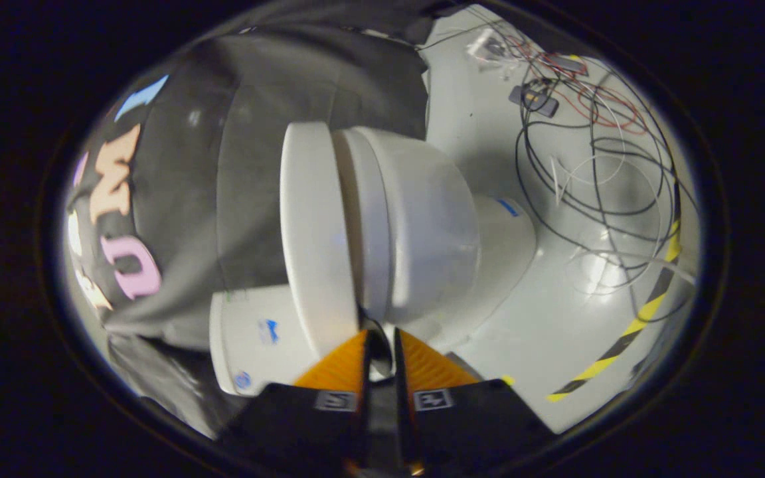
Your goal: Open the toilet lid.
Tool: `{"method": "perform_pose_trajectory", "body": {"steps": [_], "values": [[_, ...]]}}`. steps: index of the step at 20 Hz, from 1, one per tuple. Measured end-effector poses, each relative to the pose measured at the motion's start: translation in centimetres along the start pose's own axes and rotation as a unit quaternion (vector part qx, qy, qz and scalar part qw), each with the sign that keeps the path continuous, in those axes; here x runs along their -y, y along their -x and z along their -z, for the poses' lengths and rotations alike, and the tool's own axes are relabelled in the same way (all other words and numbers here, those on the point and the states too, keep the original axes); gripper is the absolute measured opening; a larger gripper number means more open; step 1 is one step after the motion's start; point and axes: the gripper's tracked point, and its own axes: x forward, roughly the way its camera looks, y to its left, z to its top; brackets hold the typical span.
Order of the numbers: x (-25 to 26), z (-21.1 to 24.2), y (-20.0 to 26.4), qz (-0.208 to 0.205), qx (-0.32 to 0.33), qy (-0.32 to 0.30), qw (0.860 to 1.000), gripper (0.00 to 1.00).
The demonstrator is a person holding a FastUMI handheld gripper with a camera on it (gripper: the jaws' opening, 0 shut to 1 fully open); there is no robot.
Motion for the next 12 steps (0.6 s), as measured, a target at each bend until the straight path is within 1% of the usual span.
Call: {"method": "perform_pose_trajectory", "body": {"steps": [1,3,7,9,10,11,12], "values": [[0.3,-0.1,0.1,0.008,-0.001,0.017,1.0,0.13],[0.1,-0.2,-0.2,0.02,-0.002,0.037,0.999,0.17],[0.0,-0.4,-0.2,0.042,-0.002,0.009,0.999,0.17],[-0.1,-0.4,-0.2,0.055,0.004,0.013,0.998,0.17],[-0.1,-0.2,-0.2,0.061,0.004,0.025,0.998,0.17],[-0.1,-0.2,-0.1,0.065,0.001,0.035,0.997,0.16],[-0.7,-0.5,0.2,0.057,-0.002,0.032,0.998,0.16]]}}
